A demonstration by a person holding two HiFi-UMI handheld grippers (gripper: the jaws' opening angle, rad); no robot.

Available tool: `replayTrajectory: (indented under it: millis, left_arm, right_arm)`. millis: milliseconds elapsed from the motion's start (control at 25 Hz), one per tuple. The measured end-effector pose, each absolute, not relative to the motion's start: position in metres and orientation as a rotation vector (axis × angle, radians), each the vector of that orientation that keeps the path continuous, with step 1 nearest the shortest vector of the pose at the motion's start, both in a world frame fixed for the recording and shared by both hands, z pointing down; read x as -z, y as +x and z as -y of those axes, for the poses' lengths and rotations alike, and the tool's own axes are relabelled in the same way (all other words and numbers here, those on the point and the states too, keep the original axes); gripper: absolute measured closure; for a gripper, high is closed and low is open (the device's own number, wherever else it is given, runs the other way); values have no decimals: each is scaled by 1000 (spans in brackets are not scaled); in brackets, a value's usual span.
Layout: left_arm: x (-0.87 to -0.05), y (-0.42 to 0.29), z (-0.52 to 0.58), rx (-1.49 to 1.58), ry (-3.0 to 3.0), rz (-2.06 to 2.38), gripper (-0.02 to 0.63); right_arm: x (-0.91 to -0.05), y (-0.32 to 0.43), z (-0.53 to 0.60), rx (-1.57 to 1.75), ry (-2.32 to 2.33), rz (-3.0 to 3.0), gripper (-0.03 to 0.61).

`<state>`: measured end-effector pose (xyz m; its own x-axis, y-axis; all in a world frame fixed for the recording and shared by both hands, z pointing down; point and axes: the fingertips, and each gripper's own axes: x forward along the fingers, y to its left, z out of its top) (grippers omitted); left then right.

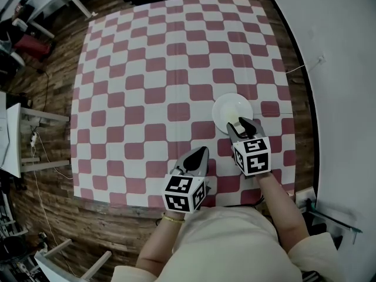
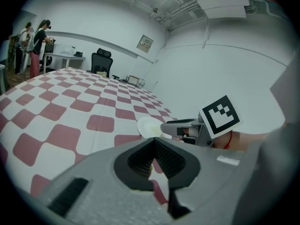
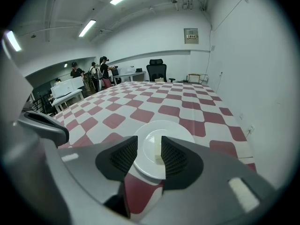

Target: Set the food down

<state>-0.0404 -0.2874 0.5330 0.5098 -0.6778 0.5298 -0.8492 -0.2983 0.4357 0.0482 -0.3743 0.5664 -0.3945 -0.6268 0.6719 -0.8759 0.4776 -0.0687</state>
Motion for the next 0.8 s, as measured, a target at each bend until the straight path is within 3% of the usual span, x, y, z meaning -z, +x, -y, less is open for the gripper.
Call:
replayTrajectory:
  millis: [800]
  left_arm:
    - [-512,-35,245,-305,2084,1290,611]
  right_arm:
    - [-528,59,315,-543,1276,2225,442]
